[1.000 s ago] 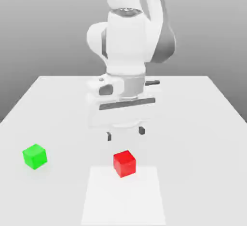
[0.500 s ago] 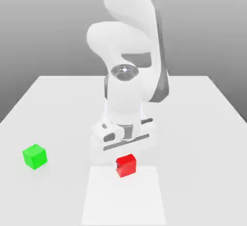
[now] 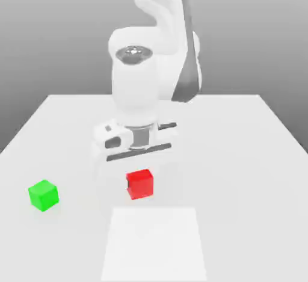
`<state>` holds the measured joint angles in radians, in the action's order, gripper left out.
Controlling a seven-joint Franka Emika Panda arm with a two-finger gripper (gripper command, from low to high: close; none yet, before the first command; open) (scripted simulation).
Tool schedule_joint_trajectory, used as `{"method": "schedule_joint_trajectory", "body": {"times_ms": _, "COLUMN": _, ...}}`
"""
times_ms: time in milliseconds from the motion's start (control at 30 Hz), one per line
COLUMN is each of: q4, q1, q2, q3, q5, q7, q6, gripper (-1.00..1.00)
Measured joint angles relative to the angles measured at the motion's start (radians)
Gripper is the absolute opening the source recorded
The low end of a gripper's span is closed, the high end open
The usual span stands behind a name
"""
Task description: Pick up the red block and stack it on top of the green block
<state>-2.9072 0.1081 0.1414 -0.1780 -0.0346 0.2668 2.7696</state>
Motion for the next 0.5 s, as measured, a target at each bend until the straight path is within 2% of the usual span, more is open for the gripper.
{"method": "schedule_joint_trajectory", "body": {"times_ms": 300, "q4": 0.131, "q1": 0.261, "q2": -0.039, "q3": -0.250, "q5": -0.055, "q7": -0.113, "q6": -0.089, "gripper": -1.00}}
{"method": "schedule_joint_trajectory", "body": {"times_ms": 400, "q4": 0.141, "q1": 0.264, "q2": -0.141, "q3": -0.258, "q5": 0.042, "q7": -0.189, "q6": -0.005, "gripper": -1.00}}
{"method": "schedule_joint_trajectory", "body": {"times_ms": 467, "q4": 0.146, "q1": 0.280, "q2": -0.218, "q3": -0.218, "q5": 0.138, "q7": -0.258, "q6": 0.059, "gripper": -1.00}}
{"method": "schedule_joint_trajectory", "body": {"times_ms": 500, "q4": 0.148, "q1": 0.293, "q2": -0.250, "q3": -0.195, "q5": 0.181, "q7": -0.289, "q6": 0.086, "gripper": 1.00}}
